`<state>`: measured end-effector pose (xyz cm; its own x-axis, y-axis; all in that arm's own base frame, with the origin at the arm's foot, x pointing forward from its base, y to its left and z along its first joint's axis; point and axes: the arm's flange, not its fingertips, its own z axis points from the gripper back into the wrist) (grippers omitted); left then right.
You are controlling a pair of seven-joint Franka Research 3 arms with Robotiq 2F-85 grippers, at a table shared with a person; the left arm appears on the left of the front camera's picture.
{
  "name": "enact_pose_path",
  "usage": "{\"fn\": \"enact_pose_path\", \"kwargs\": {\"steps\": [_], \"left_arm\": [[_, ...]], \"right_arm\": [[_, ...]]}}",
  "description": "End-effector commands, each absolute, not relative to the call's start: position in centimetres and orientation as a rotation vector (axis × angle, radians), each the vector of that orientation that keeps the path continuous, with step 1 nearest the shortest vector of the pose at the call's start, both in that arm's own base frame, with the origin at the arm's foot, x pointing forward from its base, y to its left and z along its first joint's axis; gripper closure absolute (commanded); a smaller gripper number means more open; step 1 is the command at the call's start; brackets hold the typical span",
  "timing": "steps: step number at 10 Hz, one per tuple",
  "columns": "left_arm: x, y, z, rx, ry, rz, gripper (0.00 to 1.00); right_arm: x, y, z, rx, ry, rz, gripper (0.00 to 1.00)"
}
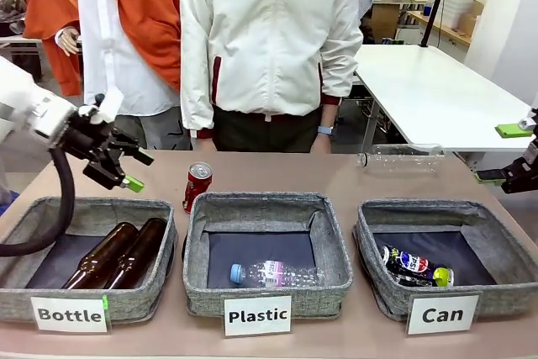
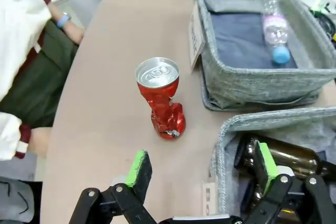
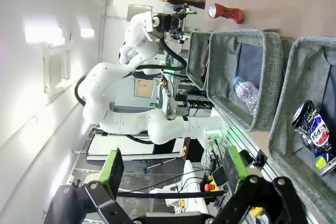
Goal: Sort the can waste into the basket.
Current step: Pick up the can waste from the table and place it in the right Fabric basket.
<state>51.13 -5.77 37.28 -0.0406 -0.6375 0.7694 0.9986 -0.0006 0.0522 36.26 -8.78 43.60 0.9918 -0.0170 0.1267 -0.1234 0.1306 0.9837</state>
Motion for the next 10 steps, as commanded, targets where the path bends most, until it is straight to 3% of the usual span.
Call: {"fn": "enact_pose_path", "kwargs": {"steps": [1,2,3,4,10], "left_arm": [[52.3,-7.2,36.9,-0.624,-0.731,-1.494,0.00],[53.7,-8.5,36.8,-0.650,-0.741,-1.449,0.00],[55.0,-8.7,36.9,-0.770,-0.646,-1.316,0.00],[52.2,-7.5,36.4,-0.640,-0.720,-1.484,0.00],[55.3,-12.3,33.6,-0.663,-0.728,-1.413,0.00]], "right_arm": [[36.3,-9.1,43.8,1.440,-0.121,0.097,0.00],[36.3,-9.1,43.8,1.440,-0.121,0.097,0.00],[36.3,-9.1,43.8,1.440,-0.121,0.097,0.00],[36.3,-9.1,43.8,1.440,-0.121,0.097,0.00],[36.3,-9.1,43.8,1.440,-0.121,0.097,0.00]]}}
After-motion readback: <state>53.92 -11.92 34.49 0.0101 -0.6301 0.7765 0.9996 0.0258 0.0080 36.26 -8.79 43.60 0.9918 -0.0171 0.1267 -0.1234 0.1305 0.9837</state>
